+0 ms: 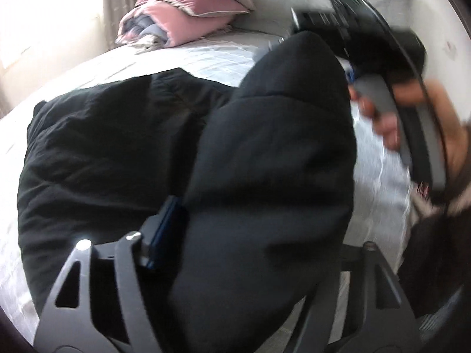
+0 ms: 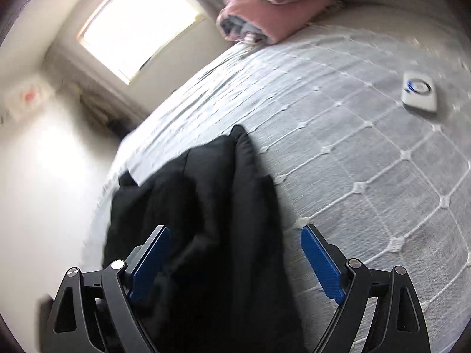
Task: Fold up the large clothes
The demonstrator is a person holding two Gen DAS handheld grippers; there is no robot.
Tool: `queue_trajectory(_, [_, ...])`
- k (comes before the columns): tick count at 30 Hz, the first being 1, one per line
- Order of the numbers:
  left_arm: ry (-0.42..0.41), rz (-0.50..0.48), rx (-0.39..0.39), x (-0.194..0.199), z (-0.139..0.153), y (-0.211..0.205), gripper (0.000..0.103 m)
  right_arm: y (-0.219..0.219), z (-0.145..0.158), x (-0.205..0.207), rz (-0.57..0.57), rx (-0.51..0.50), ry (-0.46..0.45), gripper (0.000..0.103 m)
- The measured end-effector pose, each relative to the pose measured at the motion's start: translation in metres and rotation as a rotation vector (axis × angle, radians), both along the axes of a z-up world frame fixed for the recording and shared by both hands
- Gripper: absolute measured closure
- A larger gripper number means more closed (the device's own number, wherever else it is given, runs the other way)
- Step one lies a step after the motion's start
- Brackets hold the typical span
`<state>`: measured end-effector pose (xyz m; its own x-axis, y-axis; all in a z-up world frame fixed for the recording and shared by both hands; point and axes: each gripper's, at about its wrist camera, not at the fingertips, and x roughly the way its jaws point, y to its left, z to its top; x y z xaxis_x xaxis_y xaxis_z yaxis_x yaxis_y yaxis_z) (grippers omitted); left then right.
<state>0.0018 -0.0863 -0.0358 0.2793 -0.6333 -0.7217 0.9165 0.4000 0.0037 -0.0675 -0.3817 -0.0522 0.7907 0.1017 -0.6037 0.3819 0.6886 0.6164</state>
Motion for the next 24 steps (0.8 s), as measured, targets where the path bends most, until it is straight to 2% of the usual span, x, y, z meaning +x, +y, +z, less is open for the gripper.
queue_trajectory(3, [0.047,-0.026,-0.009,0.004,0.011,0.005,0.027,-0.011,0.001,-0.005,0.018,0.089,-0.079,0.012])
queue_trajectory(6, [0.110,-0.045,-0.037,0.003,0.029,-0.006,0.024,-0.005,0.010,-0.009,0.095,0.168,-0.181,0.012])
queue_trajectory(8, [0.160,-0.073,-0.086,-0.001,0.045,0.006,0.024,0.006,0.017,-0.001,0.186,0.231,-0.257,0.012])
queue_trajectory(11, [0.199,-0.070,-0.183,-0.003,0.061,0.037,0.020,0.026,0.019,0.016,0.309,0.315,-0.307,0.012])
queue_trajectory(13, [0.189,-0.023,-0.239,0.004,0.069,0.051,0.011,0.037,0.015,0.026,0.358,0.343,-0.292,0.012])
queue_trajectory(15, [0.149,0.049,-0.269,0.008,0.070,0.073,0.009,0.048,0.009,0.031,0.367,0.321,-0.215,0.012])
queue_trajectory(17, [0.119,0.155,-0.270,0.028,0.063,0.084,0.009,0.053,-0.002,0.034,0.368,0.282,-0.144,0.012])
queue_trajectory(22, [0.183,0.358,-0.267,0.062,0.026,0.112,0.009,0.059,-0.019,0.017,0.411,0.183,-0.027,0.013])
queue_trajectory(24, [0.198,0.391,-0.281,0.065,0.023,0.118,0.009,0.065,-0.023,0.004,0.448,0.105,0.014,0.015])
